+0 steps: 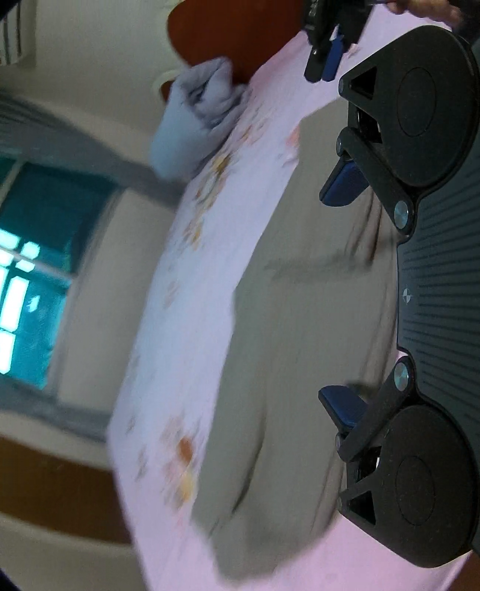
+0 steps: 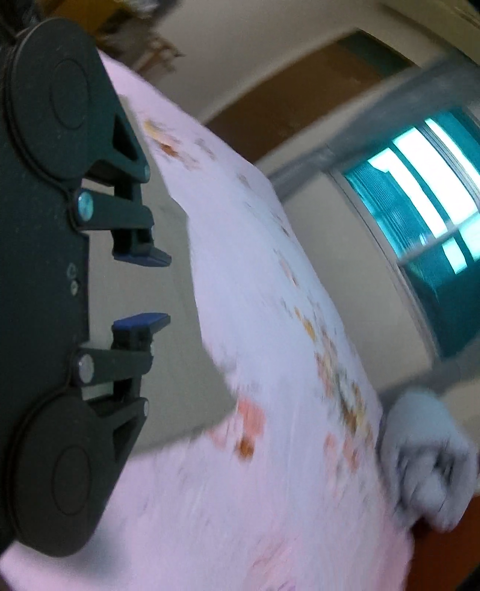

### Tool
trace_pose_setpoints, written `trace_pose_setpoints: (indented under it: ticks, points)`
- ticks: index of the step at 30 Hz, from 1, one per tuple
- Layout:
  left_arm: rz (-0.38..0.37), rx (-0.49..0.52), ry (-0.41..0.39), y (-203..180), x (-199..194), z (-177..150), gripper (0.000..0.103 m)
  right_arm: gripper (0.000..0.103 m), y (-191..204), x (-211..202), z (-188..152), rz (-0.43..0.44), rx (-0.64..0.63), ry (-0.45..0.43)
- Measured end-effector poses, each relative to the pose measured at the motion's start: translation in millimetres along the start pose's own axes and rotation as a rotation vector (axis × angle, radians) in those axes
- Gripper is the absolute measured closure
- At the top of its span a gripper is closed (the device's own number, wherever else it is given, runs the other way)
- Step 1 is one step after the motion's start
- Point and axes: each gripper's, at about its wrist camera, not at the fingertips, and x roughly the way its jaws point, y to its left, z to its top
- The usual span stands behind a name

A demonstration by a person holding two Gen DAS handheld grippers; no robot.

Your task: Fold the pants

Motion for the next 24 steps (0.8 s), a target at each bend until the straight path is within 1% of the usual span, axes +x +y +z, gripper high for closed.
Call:
trace_pose_setpoints:
  ticks: [2,3,4,5,6,7,8,10,12,16,19,21,23,24]
  points:
    - [-0.013,-0.032,0.062,-8,25,1,0.014,0.080,-30,-10,-4,-0.016,0.099,-0.020]
    - [-0.015,-0.052,0.094,-10,34,-1,0.016,0.079,-43,-11,-4,-0.014,0.163,-0.023]
    - [-0.015,-0.075,0.126,-12,44,-3,0.018,0.075,-58,-13,-6,0.000,0.242,-0.019]
    - [-0.014,-0.082,0.146,-15,49,-7,0.020,0.068,-70,-15,-12,0.014,0.313,-0.012]
    - [0.007,-0.065,0.165,-19,55,-10,0.020,0.064,-83,-19,-16,0.037,0.381,-0.012]
    - [0.031,-0.036,0.184,-23,61,-14,0.020,0.056,-91,-21,-21,0.061,0.423,-0.012]
    - [0.047,-0.010,0.198,-25,67,-18,0.020,0.052,-98,-22,-26,0.083,0.455,-0.004]
    - [0.080,0.049,0.208,-32,73,-26,0.021,0.051,-108,-21,-32,0.116,0.509,0.013]
    - [0.105,0.094,0.204,-41,67,-29,0.021,0.051,-112,-16,-37,0.135,0.564,0.032]
    - [0.119,0.090,0.197,-47,58,-28,0.021,0.051,-114,-9,-46,0.157,0.640,0.067]
    - [0.119,0.090,0.196,-48,54,-26,0.020,0.051,-116,-6,-50,0.176,0.680,0.073]
    - [0.121,0.089,0.193,-46,55,-27,0.020,0.050,-119,-1,-53,0.168,0.709,0.078]
    - [0.123,0.091,0.193,-48,54,-28,0.020,0.050,-120,4,-54,0.188,0.731,0.062]
    - [0.121,0.087,0.194,-47,55,-28,0.020,0.051,-118,4,-54,0.179,0.719,0.045]
